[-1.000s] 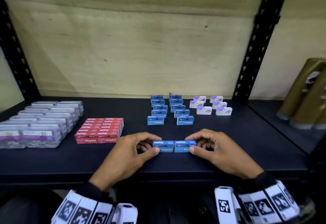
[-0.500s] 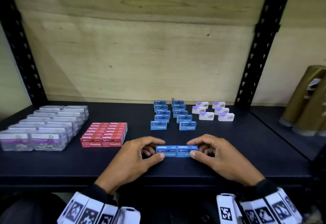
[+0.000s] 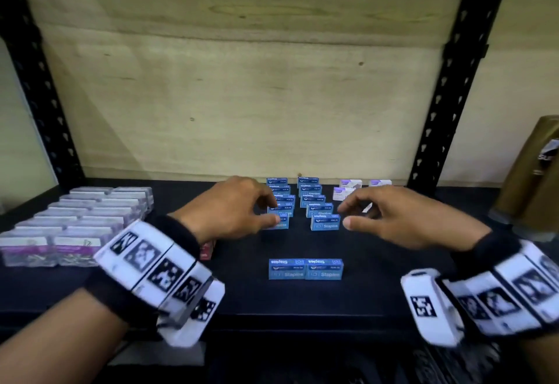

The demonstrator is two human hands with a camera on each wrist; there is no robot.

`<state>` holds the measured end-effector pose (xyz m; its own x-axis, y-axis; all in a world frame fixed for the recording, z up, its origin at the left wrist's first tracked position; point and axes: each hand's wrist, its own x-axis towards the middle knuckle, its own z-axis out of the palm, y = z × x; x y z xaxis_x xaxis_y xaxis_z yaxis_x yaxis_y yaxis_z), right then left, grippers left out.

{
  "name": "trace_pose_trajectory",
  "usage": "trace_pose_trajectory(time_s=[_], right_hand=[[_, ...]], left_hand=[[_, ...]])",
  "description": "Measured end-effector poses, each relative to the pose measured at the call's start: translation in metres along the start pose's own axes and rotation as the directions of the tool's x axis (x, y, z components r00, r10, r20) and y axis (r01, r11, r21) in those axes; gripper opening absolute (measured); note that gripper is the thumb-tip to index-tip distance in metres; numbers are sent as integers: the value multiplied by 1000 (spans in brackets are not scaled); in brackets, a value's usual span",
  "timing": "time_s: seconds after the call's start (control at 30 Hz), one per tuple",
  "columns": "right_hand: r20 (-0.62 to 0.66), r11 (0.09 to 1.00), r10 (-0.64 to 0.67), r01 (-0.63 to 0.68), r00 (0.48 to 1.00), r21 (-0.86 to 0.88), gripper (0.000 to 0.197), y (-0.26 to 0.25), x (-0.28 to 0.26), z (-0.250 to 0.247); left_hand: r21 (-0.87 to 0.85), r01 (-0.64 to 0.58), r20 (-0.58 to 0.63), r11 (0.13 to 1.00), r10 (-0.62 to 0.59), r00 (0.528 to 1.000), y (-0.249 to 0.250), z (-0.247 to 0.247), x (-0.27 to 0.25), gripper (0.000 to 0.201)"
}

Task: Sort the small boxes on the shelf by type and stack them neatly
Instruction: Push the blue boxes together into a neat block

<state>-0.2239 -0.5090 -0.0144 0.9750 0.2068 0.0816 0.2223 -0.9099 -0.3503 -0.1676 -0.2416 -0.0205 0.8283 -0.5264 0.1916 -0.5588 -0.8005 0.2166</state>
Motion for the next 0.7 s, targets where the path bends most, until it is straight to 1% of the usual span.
trace_pose_trajectory(time_s=[0.03,0.1,0.2,0.27,0.33,0.47,0.53,0.57,0.7], right_hand=[[22,997,14,-13,1000,-78,19,1,11,-4],[58,976,42,-28,997,-217,23,4,32,-7],[147,942,120,-66,982,-328,31,10,56,-5],[200,934,163,-86,966,-347,32,16,68,0],[230,937,170,-85,958,-340,31,20,77,6],[258,930,151,-48,954,-365,22,20,88,9],[269,927,146,-37,952,-372,15,18,92,10],[273,925,141,-29,952,-378,11,18,92,10],[263,934,78,21,962,-356,8,14,81,10]], left_hand=[[48,-2,43,999,0,999,0,-4,9,36],[126,4,134,992,-20,991,-1,-7,26,39],[204,29,241,979,-79,967,-1,-5,46,42],[250,38,281,967,-110,953,0,-1,55,41],[273,42,308,961,-128,943,1,5,62,40],[332,27,342,943,-147,928,4,12,70,35],[365,24,345,931,-159,925,8,13,70,33],[369,23,342,929,-159,926,10,13,70,33],[345,1,361,938,-134,923,12,8,63,29]])
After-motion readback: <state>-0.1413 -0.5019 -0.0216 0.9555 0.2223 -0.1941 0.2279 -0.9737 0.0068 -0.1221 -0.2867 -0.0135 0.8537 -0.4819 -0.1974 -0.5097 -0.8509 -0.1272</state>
